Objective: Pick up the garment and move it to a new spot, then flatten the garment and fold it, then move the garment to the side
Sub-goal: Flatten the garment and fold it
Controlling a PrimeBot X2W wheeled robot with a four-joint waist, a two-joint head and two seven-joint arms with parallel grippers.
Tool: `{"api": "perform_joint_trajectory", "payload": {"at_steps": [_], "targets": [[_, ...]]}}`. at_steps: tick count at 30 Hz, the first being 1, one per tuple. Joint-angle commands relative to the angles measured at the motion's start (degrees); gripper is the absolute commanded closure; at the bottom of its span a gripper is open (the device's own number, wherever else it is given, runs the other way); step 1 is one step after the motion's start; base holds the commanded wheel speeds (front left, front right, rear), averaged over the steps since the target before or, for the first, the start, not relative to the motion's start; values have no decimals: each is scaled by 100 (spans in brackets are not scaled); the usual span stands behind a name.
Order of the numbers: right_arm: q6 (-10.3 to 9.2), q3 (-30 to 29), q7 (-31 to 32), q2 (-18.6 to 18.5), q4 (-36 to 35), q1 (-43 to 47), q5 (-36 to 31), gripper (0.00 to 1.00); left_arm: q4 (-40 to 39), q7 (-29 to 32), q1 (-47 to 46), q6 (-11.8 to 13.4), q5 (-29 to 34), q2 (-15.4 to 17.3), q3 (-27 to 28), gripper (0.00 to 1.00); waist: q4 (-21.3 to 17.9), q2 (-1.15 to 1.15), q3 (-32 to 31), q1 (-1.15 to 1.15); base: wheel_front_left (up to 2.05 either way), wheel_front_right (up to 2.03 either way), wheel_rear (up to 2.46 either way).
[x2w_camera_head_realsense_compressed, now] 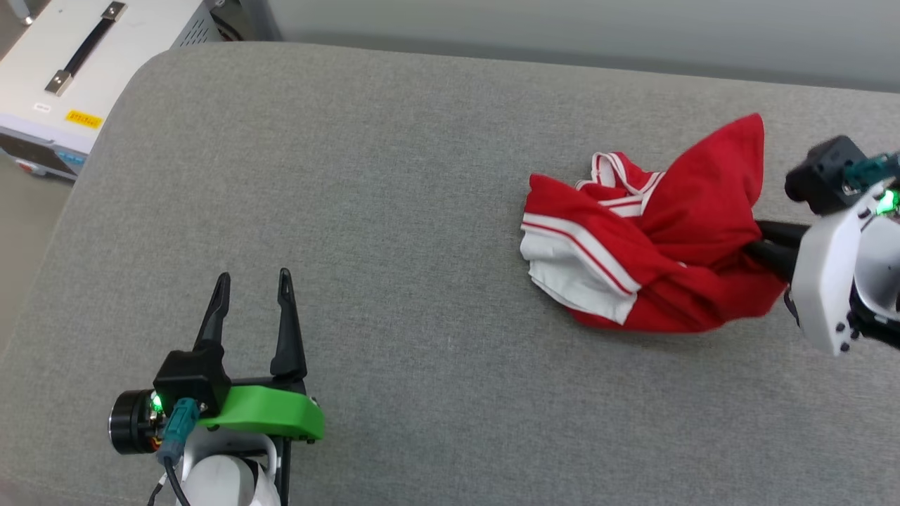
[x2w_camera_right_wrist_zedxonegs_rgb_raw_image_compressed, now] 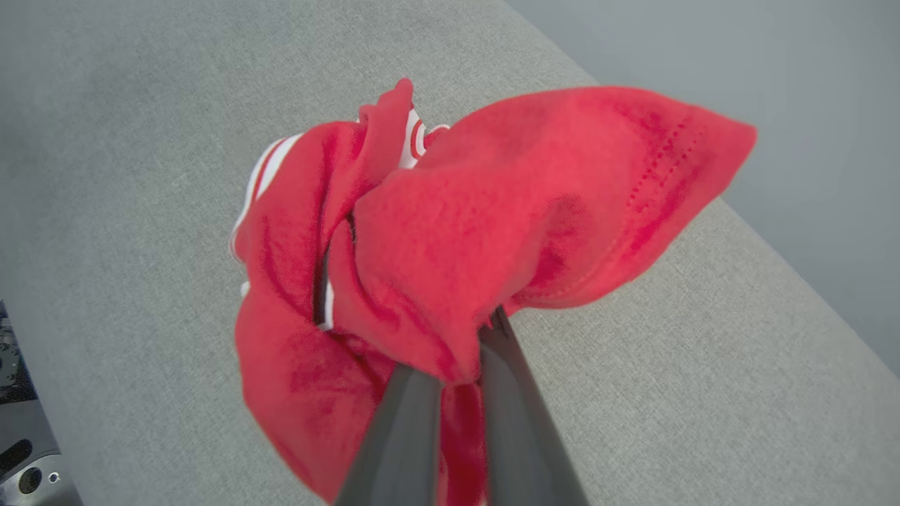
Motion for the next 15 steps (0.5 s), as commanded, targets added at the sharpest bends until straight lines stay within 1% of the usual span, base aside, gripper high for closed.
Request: {"api": "perform_joint_trajectory", "payload": {"at_steps": [1,5,8,10,14,15], "targets": [[-4,-100,-123,-116,-129,371,94,100,-1,-34,85,-13,41,-22,37,0,-218,0,-256,0,0,0,0],[-4,-463,-411,-289,-252,1328,180,100,-8,-34,213,1,29,-22,72,0,-304,0,-374,0,0,0,0],[-4,-794,-651,-241,-120,2140,271,100,-5,-34,301,14,17,-22,82,0,-349,0,-433,0,0,0,0],[-4,-1013,-812,-159,84,2696,250,100,1,-34,338,17,10,-22,68,0,-351,0,-448,0,0,0,0],[-4,-1371,-1009,216,503,3689,254,100,21,-34,362,14,15,-22,55,0,-342,0,-449,0,0,0,0],[-4,-1478,-1055,370,605,3914,282,100,25,-34,360,11,20,-22,55,0,-341,0,-441,0,0,0,0]]}}
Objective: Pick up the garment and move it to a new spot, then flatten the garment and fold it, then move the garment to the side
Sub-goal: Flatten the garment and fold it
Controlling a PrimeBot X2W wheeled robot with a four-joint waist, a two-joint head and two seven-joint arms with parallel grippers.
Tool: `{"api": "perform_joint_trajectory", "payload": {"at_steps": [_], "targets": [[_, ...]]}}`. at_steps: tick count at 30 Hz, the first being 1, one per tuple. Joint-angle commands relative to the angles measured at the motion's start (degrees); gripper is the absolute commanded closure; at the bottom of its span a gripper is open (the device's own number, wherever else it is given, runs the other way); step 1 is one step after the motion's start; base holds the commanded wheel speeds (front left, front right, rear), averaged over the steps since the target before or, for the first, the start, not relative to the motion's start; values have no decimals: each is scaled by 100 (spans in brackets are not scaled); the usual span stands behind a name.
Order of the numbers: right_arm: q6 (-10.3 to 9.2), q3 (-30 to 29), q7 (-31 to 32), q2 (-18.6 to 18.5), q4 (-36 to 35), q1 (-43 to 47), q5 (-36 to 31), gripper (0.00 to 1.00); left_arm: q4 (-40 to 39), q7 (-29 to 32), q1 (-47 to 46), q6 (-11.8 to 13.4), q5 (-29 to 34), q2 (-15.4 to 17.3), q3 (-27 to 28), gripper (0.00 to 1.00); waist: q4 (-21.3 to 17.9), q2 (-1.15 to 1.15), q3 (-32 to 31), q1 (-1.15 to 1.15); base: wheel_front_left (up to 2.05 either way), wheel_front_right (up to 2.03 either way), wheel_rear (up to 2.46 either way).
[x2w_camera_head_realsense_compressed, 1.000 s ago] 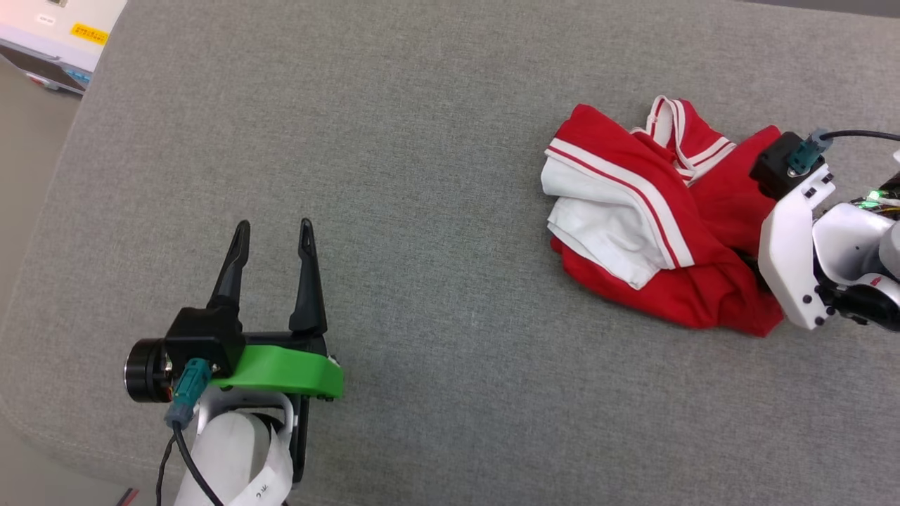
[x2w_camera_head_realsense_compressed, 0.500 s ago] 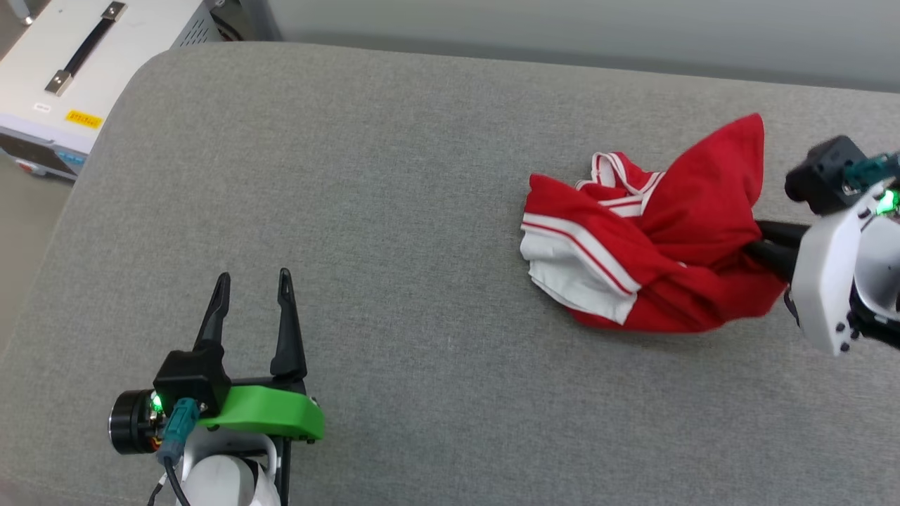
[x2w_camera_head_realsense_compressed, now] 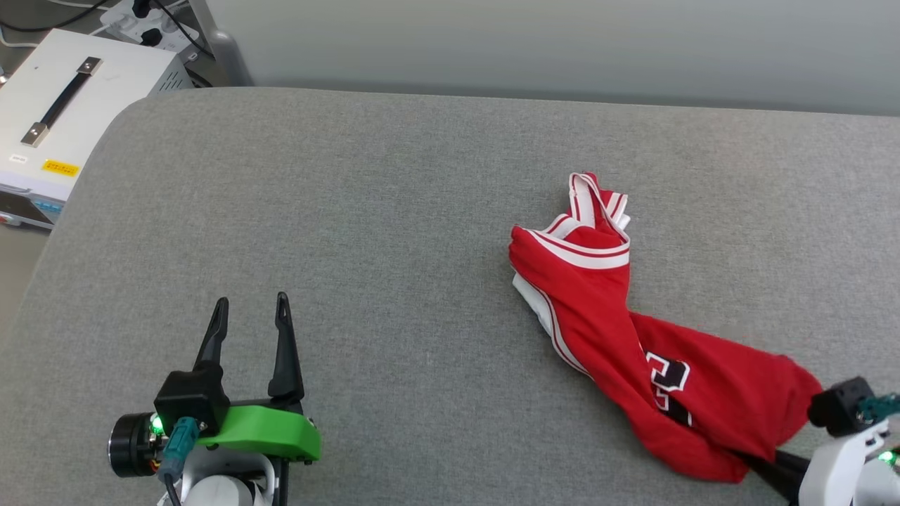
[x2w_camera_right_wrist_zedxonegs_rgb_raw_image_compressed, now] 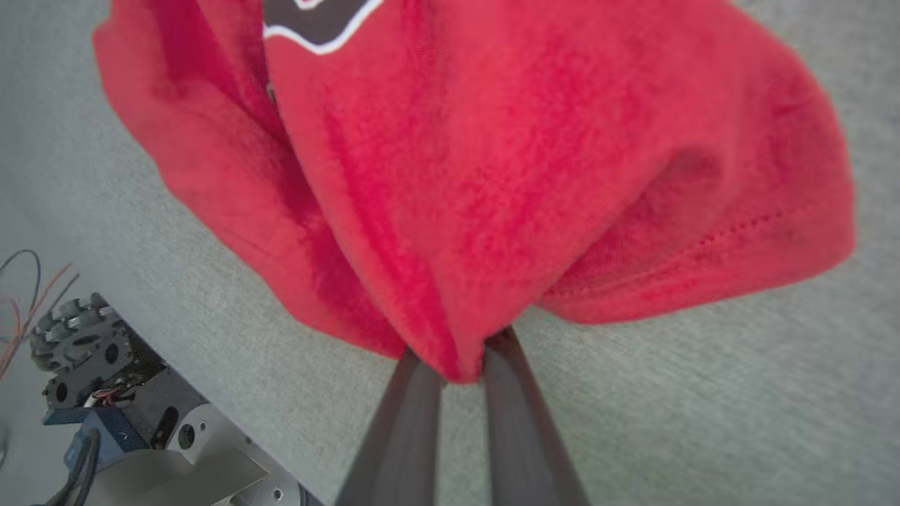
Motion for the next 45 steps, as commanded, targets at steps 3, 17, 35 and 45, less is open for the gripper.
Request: {"api": "perform_joint_trajectory", "payload": {"at_steps": [3,17,35,45], "targets": [[-4,-233,-45,368,236,430,-38,100,26,-33,60,-5,39,-21,6,0,-2,0,9,0,0,0,0],[-4,-3024,-760,717,-797,548,-1082,0,-4,-33,99,-53,151,-21,-3,0,-8,0,-50,0,0,0,0],[-4,-2316,3752,746,-603,-2968,-1279,0,-266,-33,-764,32,-45,-21,-425,0,665,0,1174,0,0,0,0],[-4,-1337,5038,1347,830,-4321,-1544,0,-411,-33,-1138,246,-297,-21,-783,0,1081,0,1800,0,0,0,0]]}}
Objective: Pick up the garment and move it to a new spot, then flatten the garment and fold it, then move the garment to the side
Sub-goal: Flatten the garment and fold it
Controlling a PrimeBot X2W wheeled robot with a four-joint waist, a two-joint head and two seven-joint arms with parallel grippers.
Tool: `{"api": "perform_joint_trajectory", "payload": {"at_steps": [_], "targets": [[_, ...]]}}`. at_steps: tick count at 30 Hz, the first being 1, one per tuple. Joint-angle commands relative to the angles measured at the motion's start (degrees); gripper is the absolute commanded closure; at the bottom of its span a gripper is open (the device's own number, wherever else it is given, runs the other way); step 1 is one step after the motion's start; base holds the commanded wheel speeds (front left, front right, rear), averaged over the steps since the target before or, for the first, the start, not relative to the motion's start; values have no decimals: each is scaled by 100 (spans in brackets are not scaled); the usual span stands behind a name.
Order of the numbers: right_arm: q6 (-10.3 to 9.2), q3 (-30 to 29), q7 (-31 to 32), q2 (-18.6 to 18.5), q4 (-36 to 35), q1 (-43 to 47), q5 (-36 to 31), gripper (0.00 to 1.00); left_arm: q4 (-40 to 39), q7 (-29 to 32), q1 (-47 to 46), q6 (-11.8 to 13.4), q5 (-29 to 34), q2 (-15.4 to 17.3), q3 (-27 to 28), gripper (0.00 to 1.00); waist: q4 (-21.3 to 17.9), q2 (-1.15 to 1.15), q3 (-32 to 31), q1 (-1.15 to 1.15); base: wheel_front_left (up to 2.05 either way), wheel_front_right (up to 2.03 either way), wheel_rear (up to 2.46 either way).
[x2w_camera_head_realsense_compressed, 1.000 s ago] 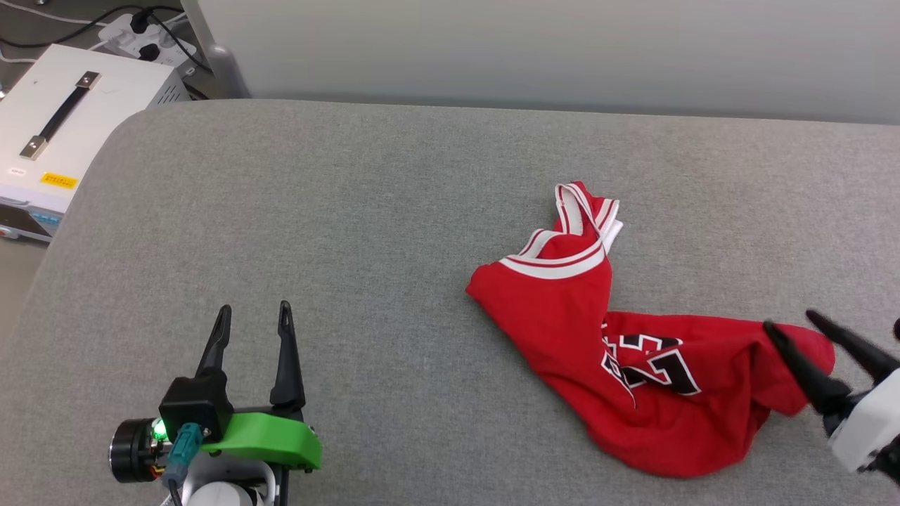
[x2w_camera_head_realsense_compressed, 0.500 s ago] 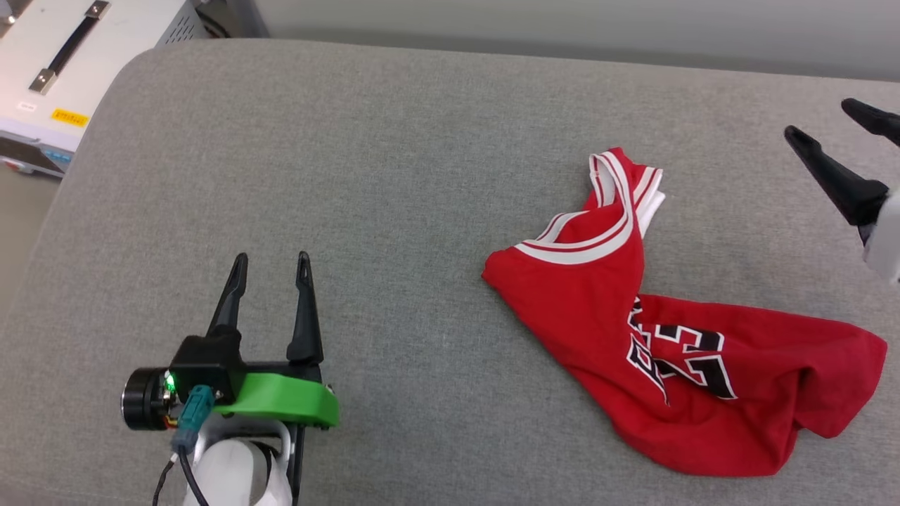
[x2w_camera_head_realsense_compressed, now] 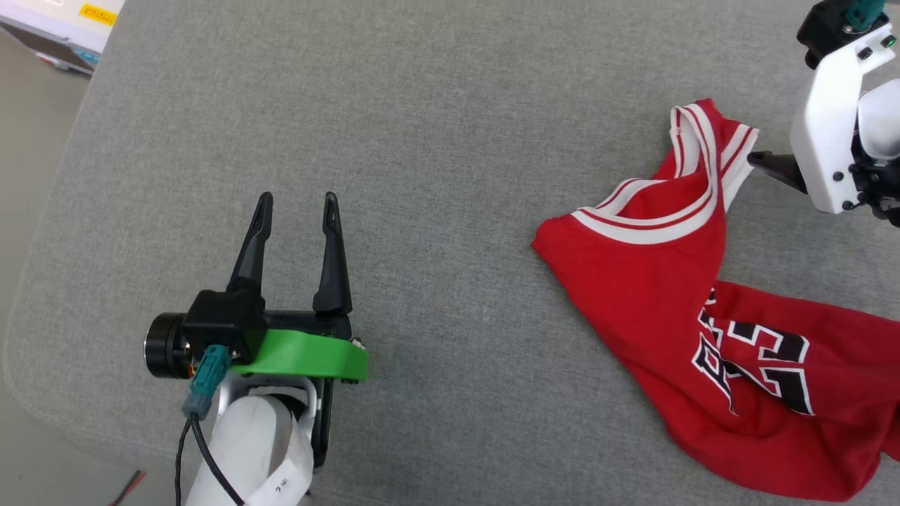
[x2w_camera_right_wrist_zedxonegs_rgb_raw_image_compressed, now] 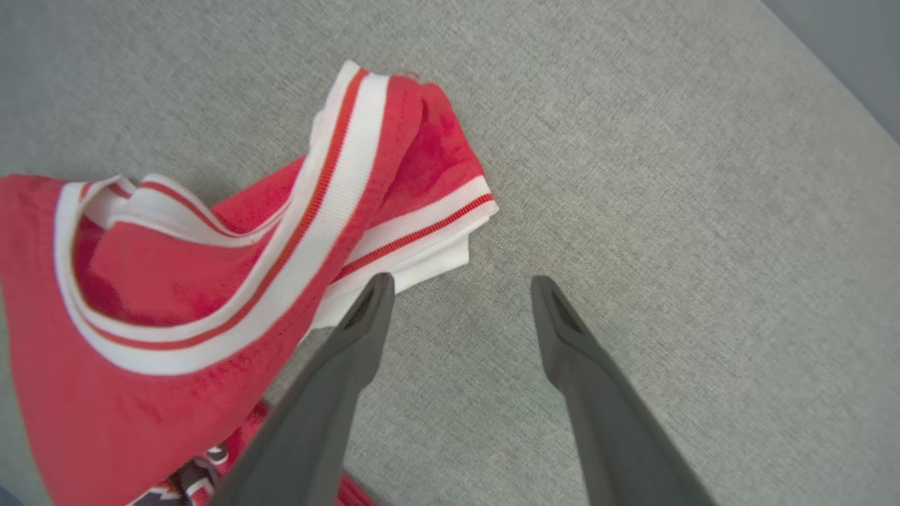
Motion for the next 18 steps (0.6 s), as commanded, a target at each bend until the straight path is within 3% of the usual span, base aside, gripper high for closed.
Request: {"api": "perform_joint_trajectory", "payload": {"at_steps": [1,5,8,9,10,14,18], "targets": [[-5,63,-22,66,188,-118,-48,0,-17,-33,-131,48,-57,-17,-34,0,293,0,340,0,0,0,0],[-5,269,-223,271,779,-158,-82,0,-1,-33,-225,112,-141,-17,-123,0,389,0,476,0,0,0,0],[-5,936,-195,169,951,114,36,0,23,-33,-243,168,-166,-17,-148,0,404,0,485,0,0,0,0],[-5,1011,-305,126,915,114,40,24,30,-33,-237,178,-162,-17,-140,0,388,0,468,0,0,0,0],[-5,1066,-784,49,817,65,243,100,69,-33,-196,184,-123,-17,-90,0,302,0,353,0,0,0,0],[-5,1082,-1625,-172,462,-94,365,100,119,-33,-105,151,-35,-17,-3,0,166,0,79,0,0,0,0],[-5,1117,-2225,-664,-94,-87,530,100,146,-33,84,99,89,-17,129,0,-22,0,-249,0,0,0,0]]}}
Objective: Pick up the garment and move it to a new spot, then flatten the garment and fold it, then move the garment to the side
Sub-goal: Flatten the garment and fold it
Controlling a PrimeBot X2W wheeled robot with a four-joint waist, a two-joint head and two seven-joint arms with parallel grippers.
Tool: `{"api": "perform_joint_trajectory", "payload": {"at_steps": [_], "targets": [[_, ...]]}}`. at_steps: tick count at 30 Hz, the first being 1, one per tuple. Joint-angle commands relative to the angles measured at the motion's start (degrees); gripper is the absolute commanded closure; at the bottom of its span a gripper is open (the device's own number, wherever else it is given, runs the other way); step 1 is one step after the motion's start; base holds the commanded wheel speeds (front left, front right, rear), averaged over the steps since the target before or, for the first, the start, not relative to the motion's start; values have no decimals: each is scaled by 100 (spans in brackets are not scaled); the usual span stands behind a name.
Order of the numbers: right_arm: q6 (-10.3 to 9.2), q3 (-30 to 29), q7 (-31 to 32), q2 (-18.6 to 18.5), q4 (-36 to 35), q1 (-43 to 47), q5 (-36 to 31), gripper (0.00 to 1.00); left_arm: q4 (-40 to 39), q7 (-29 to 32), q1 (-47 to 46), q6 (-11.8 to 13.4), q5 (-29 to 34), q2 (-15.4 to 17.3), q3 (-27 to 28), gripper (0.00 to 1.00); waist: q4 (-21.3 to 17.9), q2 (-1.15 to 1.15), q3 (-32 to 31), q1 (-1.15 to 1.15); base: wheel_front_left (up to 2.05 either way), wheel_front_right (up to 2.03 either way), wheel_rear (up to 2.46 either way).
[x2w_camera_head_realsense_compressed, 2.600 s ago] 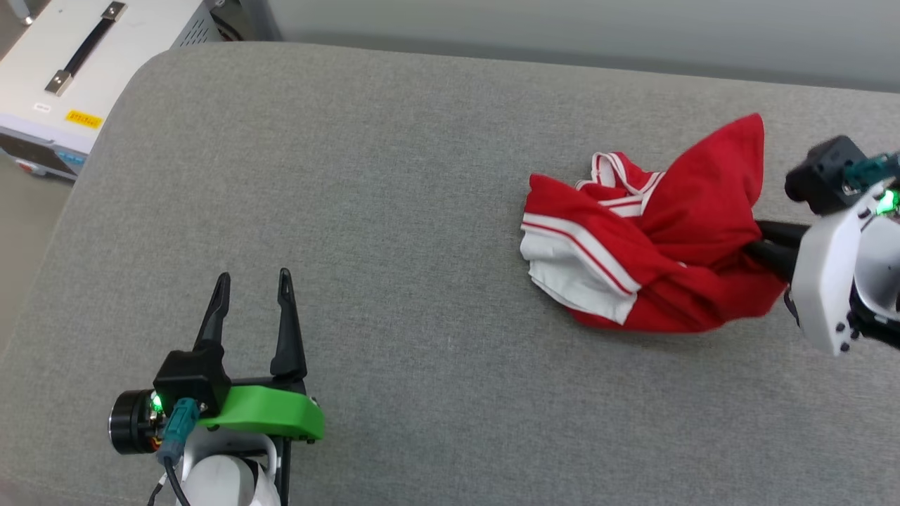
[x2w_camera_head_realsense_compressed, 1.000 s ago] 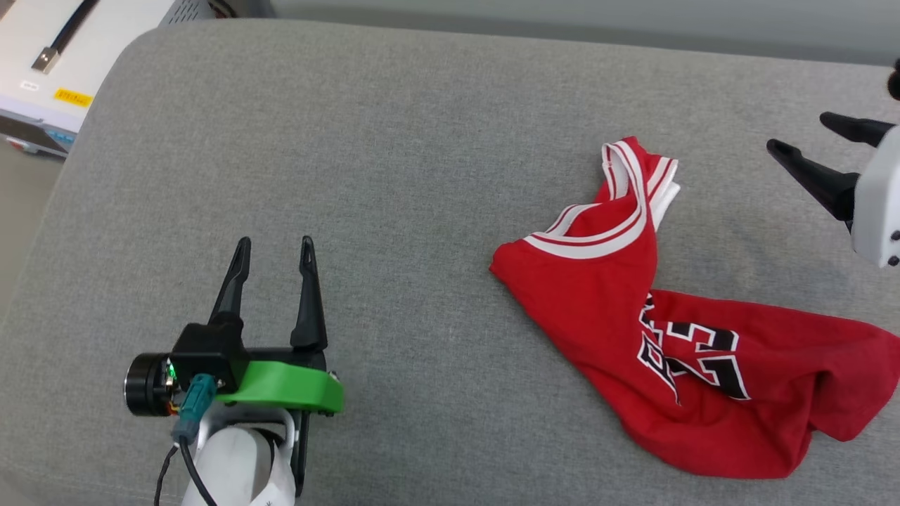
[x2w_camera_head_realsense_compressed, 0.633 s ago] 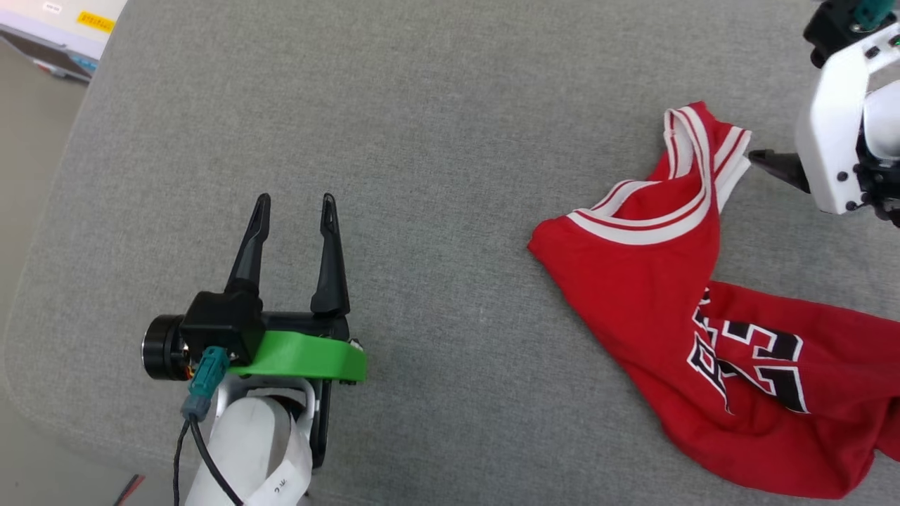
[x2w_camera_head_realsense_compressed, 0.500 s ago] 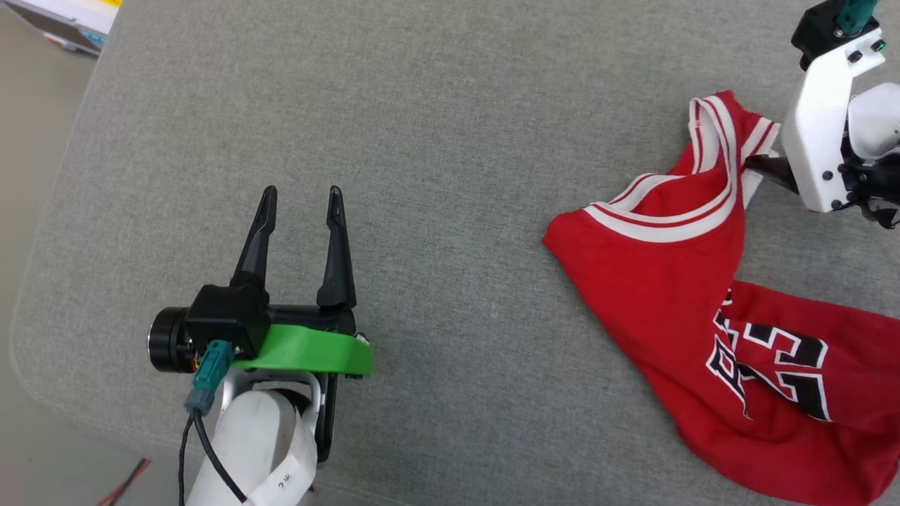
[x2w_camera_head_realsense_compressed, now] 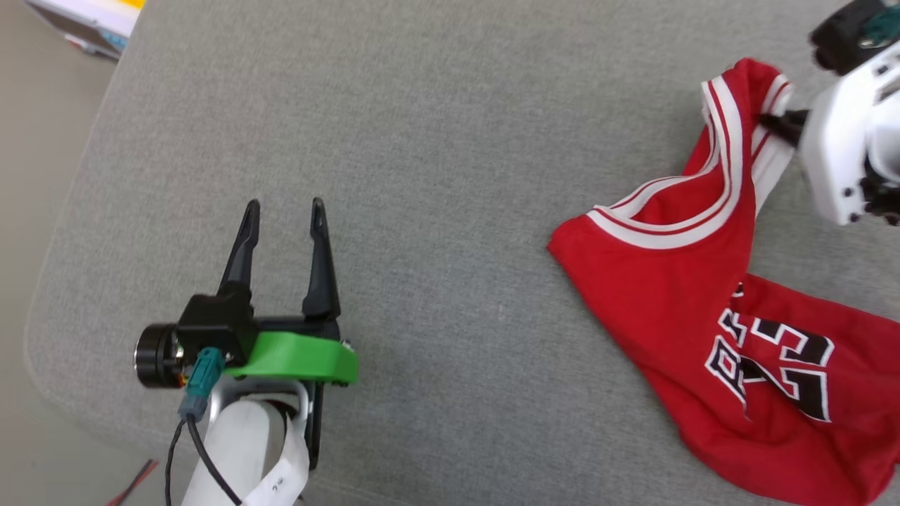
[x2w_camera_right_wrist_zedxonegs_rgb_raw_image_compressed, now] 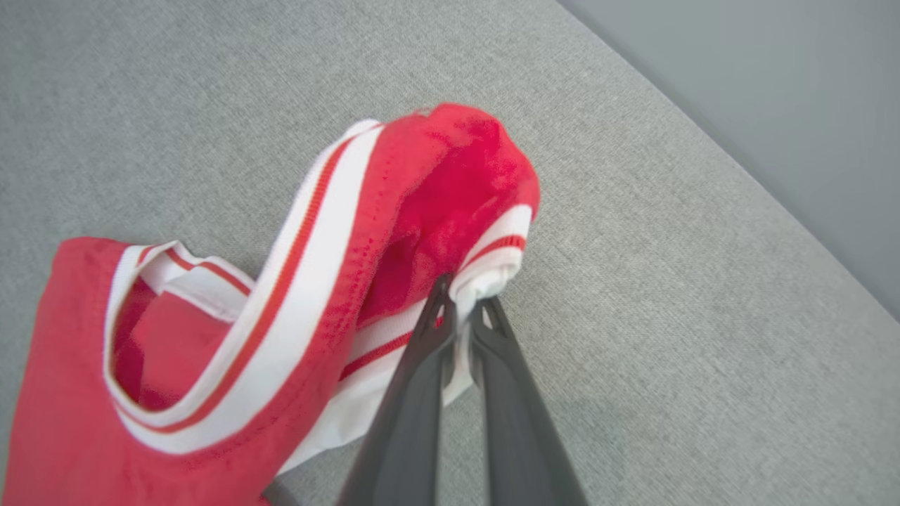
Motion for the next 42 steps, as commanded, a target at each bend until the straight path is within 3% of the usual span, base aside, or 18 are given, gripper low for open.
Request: {"api": "perform_joint_trajectory", "payload": {"at_steps": [1,8,15,20,24,25,28,30,37,42], "targets": [[-5,-31,-129,-266,-196,113,132,100,14,-33,142,-32,64,-16,71,0,-310,0,-386,-1,0,0,0],[-5,-548,-123,-1335,-755,600,667,100,-16,-33,375,-137,175,-16,250,0,-645,0,-590,-1,0,0,0],[-5,-1230,7,-1977,-78,1637,982,100,-26,-33,388,-192,215,-16,273,0,-783,0,-565,-1,0,0,0],[-5,-1691,-30,-1831,901,2433,1065,100,-13,-33,347,-227,228,-16,250,0,-772,0,-484,-1,0,0,0],[-5,-1932,-151,-1388,1584,2918,1061,100,14,-33,314,-244,240,-16,239,0,-727,0,-424,-1,0,0,0],[-5,-2065,-277,-1046,1969,3120,976,100,26,-33,302,-247,253,-16,257,0,-716,0,-388,-1,0,0,0],[-5,-2263,-593,-799,2155,3118,894,100,62,-33,298,-264,277,-16,287,0,-734,0,-415,-1,0,0,0],[-5,-2423,-1051,-701,2193,3037,707,0,89,-33,299,-297,331,-16,339,0,-772,0,-505,-1,0,0,0],[-5,-2888,-2777,-563,1674,2973,-165,0,89,-33,266,-499,427,64,592,0,-979,0,-920,-1,0,0,0],[-5,-3473,-3636,-100,1147,3160,-954,0,213,-33,-104,-812,423,285,602,0,-1194,0,-1082,-1,0,0,0]]}}
